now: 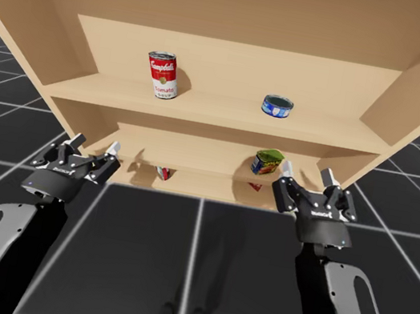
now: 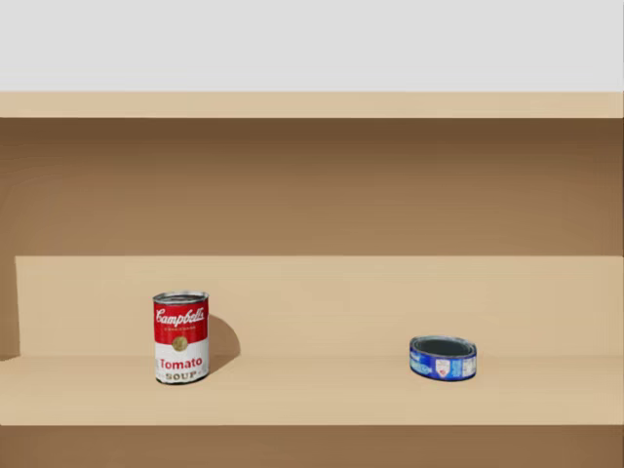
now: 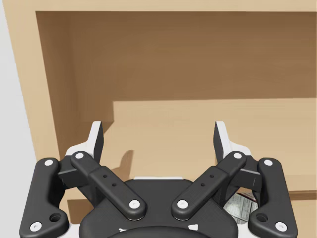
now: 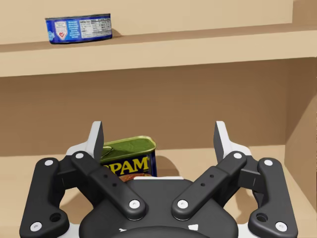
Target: Look through the shelves, find the pudding box, and take it.
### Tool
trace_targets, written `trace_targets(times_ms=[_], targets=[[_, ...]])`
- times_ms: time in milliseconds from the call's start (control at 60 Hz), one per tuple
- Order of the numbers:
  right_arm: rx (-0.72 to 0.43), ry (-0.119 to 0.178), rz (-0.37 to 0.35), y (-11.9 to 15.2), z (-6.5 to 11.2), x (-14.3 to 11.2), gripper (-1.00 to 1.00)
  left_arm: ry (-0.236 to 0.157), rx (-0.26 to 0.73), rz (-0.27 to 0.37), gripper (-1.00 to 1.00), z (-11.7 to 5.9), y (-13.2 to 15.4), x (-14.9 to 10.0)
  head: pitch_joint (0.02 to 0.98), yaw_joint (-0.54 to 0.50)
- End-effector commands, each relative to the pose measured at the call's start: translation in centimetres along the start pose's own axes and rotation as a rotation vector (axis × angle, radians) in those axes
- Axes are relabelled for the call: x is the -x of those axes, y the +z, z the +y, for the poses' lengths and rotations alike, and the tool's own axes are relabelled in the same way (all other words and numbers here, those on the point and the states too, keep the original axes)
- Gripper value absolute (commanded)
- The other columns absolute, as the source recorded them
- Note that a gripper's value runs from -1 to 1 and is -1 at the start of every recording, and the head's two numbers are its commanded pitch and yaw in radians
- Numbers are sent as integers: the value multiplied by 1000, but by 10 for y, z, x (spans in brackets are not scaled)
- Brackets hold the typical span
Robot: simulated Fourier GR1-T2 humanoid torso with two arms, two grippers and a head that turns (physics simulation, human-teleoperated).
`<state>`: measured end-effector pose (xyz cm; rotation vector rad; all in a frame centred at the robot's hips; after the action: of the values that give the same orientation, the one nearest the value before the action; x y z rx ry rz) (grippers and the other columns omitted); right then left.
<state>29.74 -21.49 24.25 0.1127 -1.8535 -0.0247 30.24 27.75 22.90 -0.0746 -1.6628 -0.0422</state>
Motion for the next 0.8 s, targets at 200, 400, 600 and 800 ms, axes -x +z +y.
trace_targets(times_ms=[200,400,600,800], targets=[[6,-39,18,0,-2,-1,-1000,5,-1,-2,-1000,2,0,0,117,2],[9,-31,22,-1,-2,0,-1000,4,-2,-2,-1000,2,0,0,263,9],[15,-29,12,-1,-2,-2,-1000,4,-2,-4,-1000,3,-1,0,421,22],[12,-31,9,0,-1,-3,-1000,1,-1,-4,-1000,3,-2,0,572,76]])
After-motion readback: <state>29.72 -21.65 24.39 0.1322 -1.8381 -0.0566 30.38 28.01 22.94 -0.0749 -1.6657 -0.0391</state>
